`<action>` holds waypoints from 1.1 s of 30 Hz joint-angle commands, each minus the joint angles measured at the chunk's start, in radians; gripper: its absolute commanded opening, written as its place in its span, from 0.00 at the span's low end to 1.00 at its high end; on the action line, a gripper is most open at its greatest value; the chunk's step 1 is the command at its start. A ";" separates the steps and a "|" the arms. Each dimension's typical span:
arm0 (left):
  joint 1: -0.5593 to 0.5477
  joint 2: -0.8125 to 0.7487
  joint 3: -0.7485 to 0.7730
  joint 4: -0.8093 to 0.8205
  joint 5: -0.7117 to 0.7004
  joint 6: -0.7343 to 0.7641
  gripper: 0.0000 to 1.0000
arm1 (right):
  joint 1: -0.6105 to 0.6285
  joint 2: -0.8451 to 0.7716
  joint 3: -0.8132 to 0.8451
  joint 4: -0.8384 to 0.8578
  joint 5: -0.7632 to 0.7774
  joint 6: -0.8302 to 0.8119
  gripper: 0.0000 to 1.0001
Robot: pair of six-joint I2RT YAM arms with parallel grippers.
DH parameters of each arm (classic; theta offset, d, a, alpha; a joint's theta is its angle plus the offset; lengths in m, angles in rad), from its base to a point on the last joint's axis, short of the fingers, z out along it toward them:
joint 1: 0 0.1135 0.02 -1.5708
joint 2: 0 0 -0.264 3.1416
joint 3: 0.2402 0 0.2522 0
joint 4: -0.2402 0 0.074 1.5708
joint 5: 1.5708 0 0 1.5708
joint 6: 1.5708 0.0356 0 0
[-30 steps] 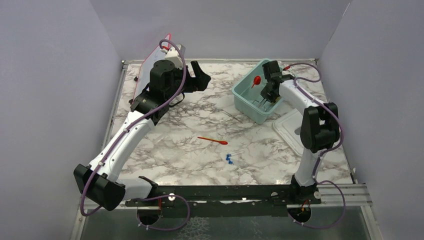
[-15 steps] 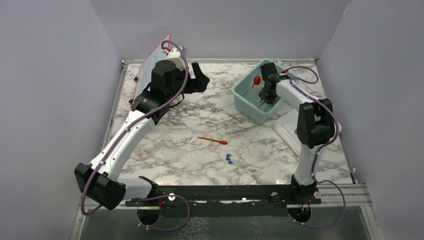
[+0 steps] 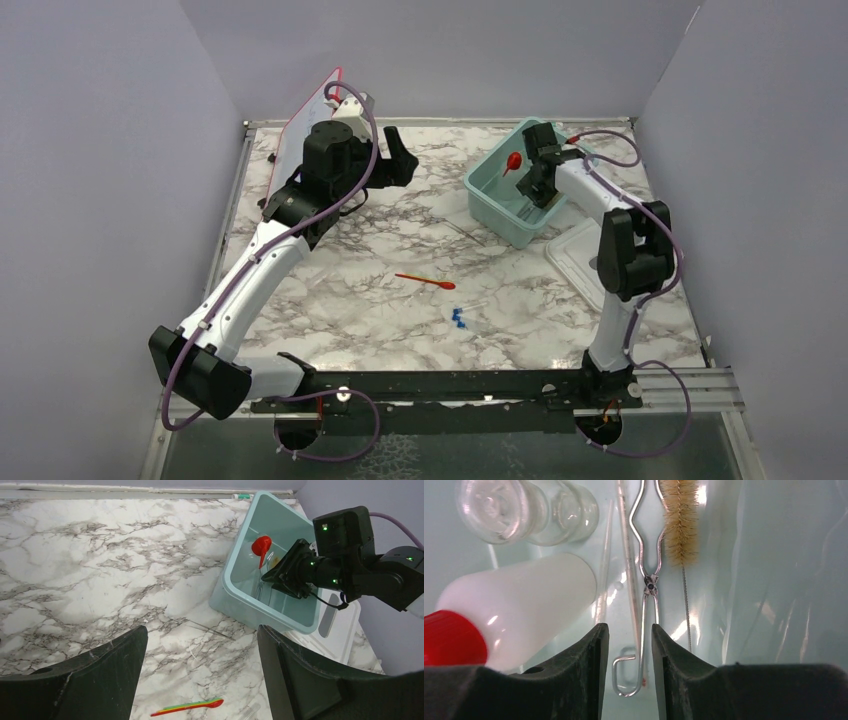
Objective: Organize the chemistry lab equipment
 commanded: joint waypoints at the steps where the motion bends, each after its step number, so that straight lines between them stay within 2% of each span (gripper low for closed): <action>1: 0.003 -0.019 0.035 -0.005 -0.024 0.021 0.83 | -0.005 -0.110 -0.006 0.004 0.046 -0.047 0.42; 8: 0.003 -0.042 0.050 -0.018 -0.023 0.067 0.83 | -0.003 -0.326 -0.049 0.147 -0.037 -0.339 0.44; 11: 0.003 -0.052 0.070 -0.031 -0.024 0.095 0.83 | 0.010 -0.385 -0.035 0.187 -0.148 -0.488 0.44; 15: 0.003 -0.063 0.118 -0.057 -0.089 0.169 0.83 | 0.075 -0.414 -0.015 0.226 -0.286 -0.629 0.45; 17: 0.003 -0.066 0.153 -0.084 -0.185 0.227 0.83 | 0.126 -0.398 0.012 0.209 -0.332 -0.677 0.45; 21: 0.003 -0.072 0.226 -0.136 -0.375 0.312 0.83 | 0.261 -0.352 0.041 0.198 -0.287 -0.811 0.45; 25: 0.003 -0.100 0.255 -0.140 -0.405 0.355 0.84 | 0.380 -0.285 0.056 0.175 -0.287 -0.953 0.45; 28: 0.003 -0.116 0.259 -0.141 -0.431 0.367 0.84 | 0.459 -0.204 0.067 0.135 -0.204 -1.047 0.45; 33: 0.003 -0.133 0.255 -0.140 -0.450 0.375 0.84 | 0.487 -0.086 0.086 0.075 -0.058 -1.049 0.45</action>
